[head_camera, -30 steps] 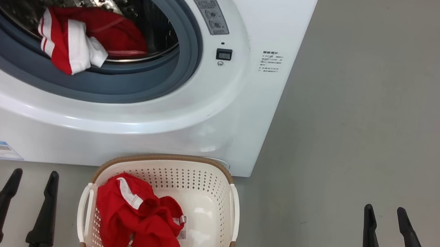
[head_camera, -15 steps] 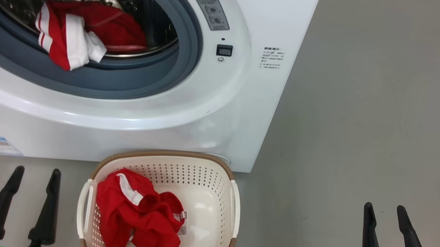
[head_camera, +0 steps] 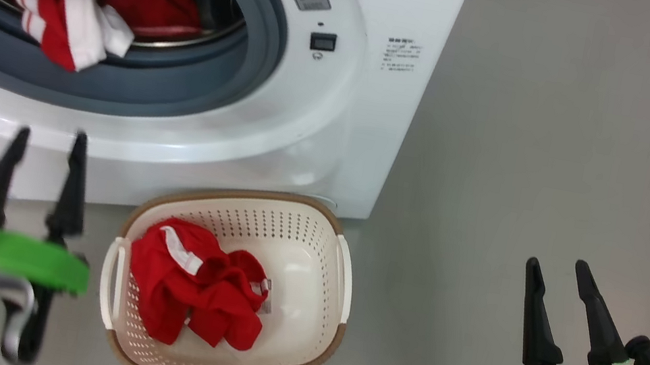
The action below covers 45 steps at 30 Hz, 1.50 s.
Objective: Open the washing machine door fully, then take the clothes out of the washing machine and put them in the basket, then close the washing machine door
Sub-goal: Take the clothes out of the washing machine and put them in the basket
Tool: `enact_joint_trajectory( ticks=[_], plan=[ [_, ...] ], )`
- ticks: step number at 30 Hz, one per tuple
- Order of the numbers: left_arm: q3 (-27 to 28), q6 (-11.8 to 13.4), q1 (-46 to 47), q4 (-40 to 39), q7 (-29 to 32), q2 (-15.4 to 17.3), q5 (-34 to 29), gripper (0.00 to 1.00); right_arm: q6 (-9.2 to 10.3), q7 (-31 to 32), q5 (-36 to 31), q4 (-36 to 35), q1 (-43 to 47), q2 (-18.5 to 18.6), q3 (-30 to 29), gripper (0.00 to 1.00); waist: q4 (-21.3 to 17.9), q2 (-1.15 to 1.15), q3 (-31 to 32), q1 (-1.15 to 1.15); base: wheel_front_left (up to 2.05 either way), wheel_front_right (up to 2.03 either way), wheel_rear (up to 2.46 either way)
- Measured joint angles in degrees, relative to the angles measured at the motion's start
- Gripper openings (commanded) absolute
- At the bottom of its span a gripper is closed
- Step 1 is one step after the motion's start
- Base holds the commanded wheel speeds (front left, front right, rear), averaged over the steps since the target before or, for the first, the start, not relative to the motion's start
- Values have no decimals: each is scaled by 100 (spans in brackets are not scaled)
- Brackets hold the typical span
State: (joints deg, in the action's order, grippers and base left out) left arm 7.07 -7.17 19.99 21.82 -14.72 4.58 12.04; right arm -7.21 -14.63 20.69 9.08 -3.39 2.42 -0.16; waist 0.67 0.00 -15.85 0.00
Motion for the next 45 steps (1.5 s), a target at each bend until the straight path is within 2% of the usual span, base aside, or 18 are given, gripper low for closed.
enact_joint_trajectory(
  ticks=[12,21,32,45],
  plan=[
    [223,0,2093,1938,0,611,-401,100,0,0,109,-64,-395,4,296,100,-439,0,-682,0,0,0,0],
    [385,0,3257,3215,0,1077,-302,100,0,0,213,-123,-491,4,469,100,-826,0,-1071,0,0,0,0],
    [393,69,4164,4139,0,1746,-457,100,0,0,397,-203,-680,4,692,100,-1198,0,-1531,0,0,0,0],
    [144,136,4716,4384,0,2172,-720,100,0,0,424,-301,-803,3,831,100,-1469,0,-1961,0,0,0,0]
  ],
)
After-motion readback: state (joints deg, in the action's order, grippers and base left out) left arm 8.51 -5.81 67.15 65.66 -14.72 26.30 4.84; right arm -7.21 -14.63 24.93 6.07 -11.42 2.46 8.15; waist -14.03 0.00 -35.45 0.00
